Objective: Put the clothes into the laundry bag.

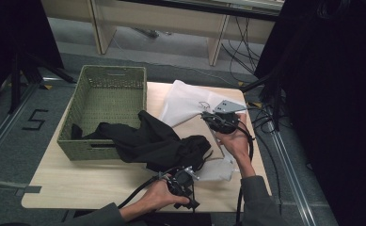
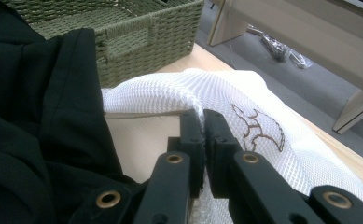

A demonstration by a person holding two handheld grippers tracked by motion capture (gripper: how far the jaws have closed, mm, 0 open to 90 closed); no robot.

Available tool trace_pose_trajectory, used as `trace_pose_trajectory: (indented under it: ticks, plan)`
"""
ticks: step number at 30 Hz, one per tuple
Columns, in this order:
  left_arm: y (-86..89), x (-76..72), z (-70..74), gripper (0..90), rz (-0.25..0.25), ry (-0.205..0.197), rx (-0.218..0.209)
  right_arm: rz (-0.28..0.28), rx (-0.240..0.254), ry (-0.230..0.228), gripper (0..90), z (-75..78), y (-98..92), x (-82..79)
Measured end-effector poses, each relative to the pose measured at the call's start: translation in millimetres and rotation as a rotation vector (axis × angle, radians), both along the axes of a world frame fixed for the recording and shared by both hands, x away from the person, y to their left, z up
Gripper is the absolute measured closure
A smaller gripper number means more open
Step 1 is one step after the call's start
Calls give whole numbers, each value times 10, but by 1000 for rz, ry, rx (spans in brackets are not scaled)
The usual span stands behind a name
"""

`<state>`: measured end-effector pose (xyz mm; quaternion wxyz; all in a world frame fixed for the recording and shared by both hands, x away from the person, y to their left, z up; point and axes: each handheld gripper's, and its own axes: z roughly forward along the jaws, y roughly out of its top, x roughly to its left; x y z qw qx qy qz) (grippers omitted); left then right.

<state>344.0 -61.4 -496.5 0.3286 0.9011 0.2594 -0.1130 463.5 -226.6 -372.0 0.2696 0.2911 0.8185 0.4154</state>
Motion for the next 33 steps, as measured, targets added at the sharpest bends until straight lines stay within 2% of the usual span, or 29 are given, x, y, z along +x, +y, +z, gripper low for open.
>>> trace_pose_trajectory:
  ticks: [1, 2, 3, 4, 5, 6, 8, 9, 10, 11, 12, 13, 14, 15, 16, 17, 18, 19, 20, 22, 23, 24, 25, 26, 27, 28, 30, 33]
  plan:
    - [-20, 10, 2, 571, -7, -16, -1, -12, 4, -20, 879, -3, -2, 2]
    - [-36, 8, -1, 667, -12, -49, -8, -8, 2, -22, 879, -2, -7, 7]
    - [-29, 12, -18, 746, -27, -95, -2, -3, 15, 15, 879, -6, 1, -2]
    - [-18, 11, -9, 826, -61, -133, 20, -4, 8, 8, 879, -3, -5, 1]
    - [1, 10, 26, 846, -95, -149, 31, -4, 17, 12, 879, -8, -1, -1]
    - [14, 0, 78, 853, -90, -155, 9, -13, 10, -10, 878, -5, -9, 1]
    - [71, 17, 261, 858, -99, -198, -9, -14, 5, 1, 879, 2, -16, -1]
    - [71, 17, 261, 860, -99, -198, -9, -13, 8, -7, 879, 0, -17, 3]
    - [159, 83, 513, 860, -90, -246, -38, -13, 8, -11, 879, 0, -18, 6]
    - [159, 83, 513, 861, -90, -246, -38, -16, 9, -9, 878, 1, -18, 4]
    - [210, 129, 653, 862, -81, -281, -48, -14, 6, -22, 878, 3, -22, 12]
    - [258, 190, 787, 862, -77, -322, -56, -17, 14, -14, 878, -1, -15, 7]
    - [341, 313, 1032, 862, -39, -376, -60, -13, 6, -23, 878, 3, -23, 14]
    - [341, 313, 1032, 862, -39, -376, -60, -16, 9, -22, 878, 2, -23, 13]
    - [408, 495, 1222, 862, -15, -421, -46, -15, 8, -21, 878, 2, -23, 14]
    - [443, 603, 1299, 862, -4, -442, -23, -16, 10, -13, 878, 0, -20, 10]
    - [461, 704, 1349, 862, 23, -439, -25, -13, 6, -16, 878, 4, -24, 13]
    - [461, 704, 1349, 861, 23, -439, -25, -15, 7, -16, 878, 2, -22, 13]
    - [459, 790, 1380, 861, 68, -442, -46, -15, 7, -16, 878, 2, -22, 13]
    - [435, 953, 1399, 858, 88, -448, -18, -19, 9, -16, 878, 4, -33, 17]
    - [387, 1116, 1326, 857, 106, -438, 34, -24, 13, -6, 878, 4, -34, 11]
    - [387, 1116, 1326, 855, 106, -438, 34, -24, 13, -6, 878, 4, -34, 11]
    - [366, 1203, 1255, 855, 104, -415, 61, -25, 13, -9, 878, 3, -39, 14]
    - [328, 1269, 1161, 854, 131, -410, 68, -27, 12, -25, 878, 1, -43, 20]
    - [298, 1331, 1070, 853, 121, -409, 101, -29, 14, -17, 878, 2, -46, 15]
    - [266, 1382, 974, 853, 117, -381, 108, -29, 14, -17, 878, 2, -46, 15]
    - [166, 1448, 744, 834, 130, -294, 116, -28, 13, -29, 878, -7, -56, 27]
    - [137, 1458, 698, 753, 130, -280, 116, -28, 10, -15, 878, -17, -66, 27]
